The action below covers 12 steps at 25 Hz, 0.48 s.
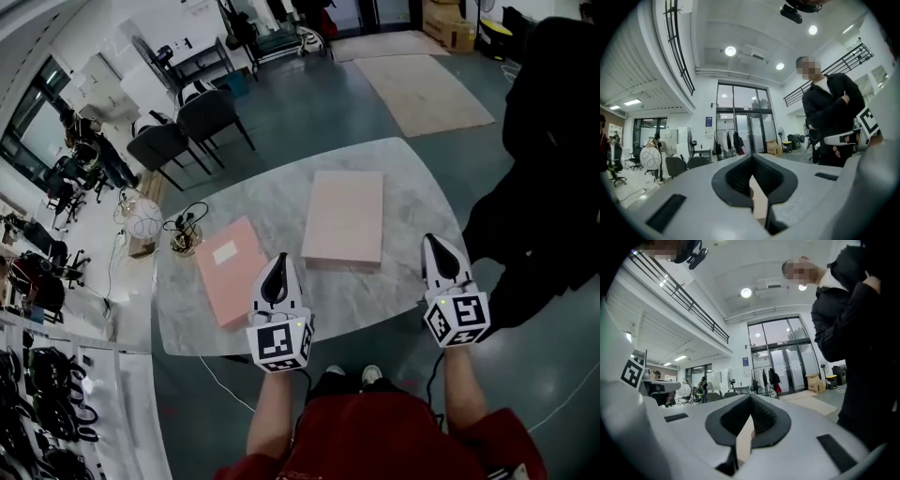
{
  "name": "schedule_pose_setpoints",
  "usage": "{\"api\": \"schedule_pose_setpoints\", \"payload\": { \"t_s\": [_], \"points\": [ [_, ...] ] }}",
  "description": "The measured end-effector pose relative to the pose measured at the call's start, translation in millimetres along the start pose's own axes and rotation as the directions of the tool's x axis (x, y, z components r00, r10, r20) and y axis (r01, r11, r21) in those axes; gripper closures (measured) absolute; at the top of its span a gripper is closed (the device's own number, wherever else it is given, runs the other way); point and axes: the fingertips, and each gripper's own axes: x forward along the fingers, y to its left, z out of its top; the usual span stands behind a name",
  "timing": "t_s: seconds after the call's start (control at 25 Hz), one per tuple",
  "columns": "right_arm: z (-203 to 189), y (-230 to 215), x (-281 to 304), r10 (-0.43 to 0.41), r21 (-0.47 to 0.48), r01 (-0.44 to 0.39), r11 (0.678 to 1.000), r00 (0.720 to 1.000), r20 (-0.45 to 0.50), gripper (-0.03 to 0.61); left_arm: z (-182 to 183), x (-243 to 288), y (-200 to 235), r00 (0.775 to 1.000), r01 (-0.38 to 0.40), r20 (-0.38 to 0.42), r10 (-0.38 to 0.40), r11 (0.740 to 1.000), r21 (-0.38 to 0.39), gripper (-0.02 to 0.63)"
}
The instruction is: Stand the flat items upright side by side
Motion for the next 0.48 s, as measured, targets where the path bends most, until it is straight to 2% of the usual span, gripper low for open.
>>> {"api": "schedule_pose_setpoints", "payload": {
  "t_s": [0.48],
  "points": [
    [-22.9,-7.9,58.2,-0.031,-0.010,0.031,0.999,0.998,-0.051,0.580,-30.4,70.0,13.6,0.996,0.077,-0.037,-0.078,0.997,-0.009,0.611]
  ]
}}
